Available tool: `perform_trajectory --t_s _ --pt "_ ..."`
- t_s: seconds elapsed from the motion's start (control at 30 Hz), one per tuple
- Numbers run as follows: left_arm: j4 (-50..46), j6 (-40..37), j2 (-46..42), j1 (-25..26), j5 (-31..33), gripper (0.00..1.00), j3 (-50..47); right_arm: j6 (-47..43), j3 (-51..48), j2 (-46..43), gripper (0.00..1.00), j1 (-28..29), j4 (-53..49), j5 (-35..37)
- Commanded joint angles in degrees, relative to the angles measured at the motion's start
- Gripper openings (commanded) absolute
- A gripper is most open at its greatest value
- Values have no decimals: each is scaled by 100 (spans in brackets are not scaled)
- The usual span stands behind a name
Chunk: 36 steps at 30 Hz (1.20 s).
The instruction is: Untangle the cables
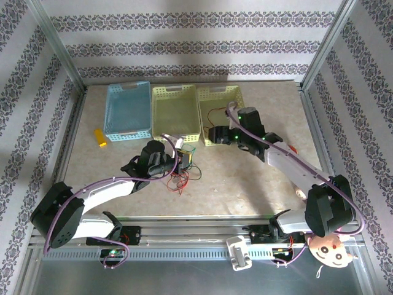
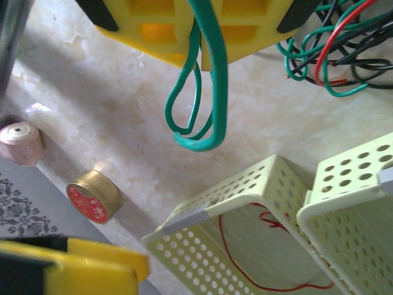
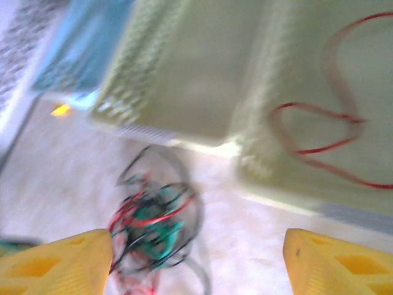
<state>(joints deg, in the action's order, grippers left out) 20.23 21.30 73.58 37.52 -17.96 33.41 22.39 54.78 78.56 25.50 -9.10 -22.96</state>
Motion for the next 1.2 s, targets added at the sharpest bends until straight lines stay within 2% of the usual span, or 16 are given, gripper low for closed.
perform_trajectory --t_s 0.0,0.13,0.33,0.57,0.63,0.73,0.83,0.9,1.07,1.17 --pt "220 -178 8 63 -410 0 183 -319 -55 -153 72 309 328 -1381" --pt "122 -230 -6 63 -810 0 249 -444 -117 -127 70 524 339 -1513" --pt "122 -146 -27 62 -1368 0 311 -536 5 12 66 541 293 -1813" --pt "162 -91 50 63 -1478 0 349 -447 76 194 57 610 327 -2035" --pt "174 -82 97 63 -1525 0 382 -378 23 211 47 610 435 -1981" --pt "162 -65 139 63 -1580 0 428 -315 40 265 25 608 479 -1852" --pt "21 -89 173 63 -1497 0 480 -220 3 233 7 543 524 -1451" --pt "-148 -113 181 63 -1298 0 508 -113 -100 99 0 409 614 -1114" --pt "-204 -122 106 32 -534 0 309 303 -534 -499 0 -111 852 49" --pt "59 23 56 -39 -339 0 128 609 -899 -904 0 -433 961 754"
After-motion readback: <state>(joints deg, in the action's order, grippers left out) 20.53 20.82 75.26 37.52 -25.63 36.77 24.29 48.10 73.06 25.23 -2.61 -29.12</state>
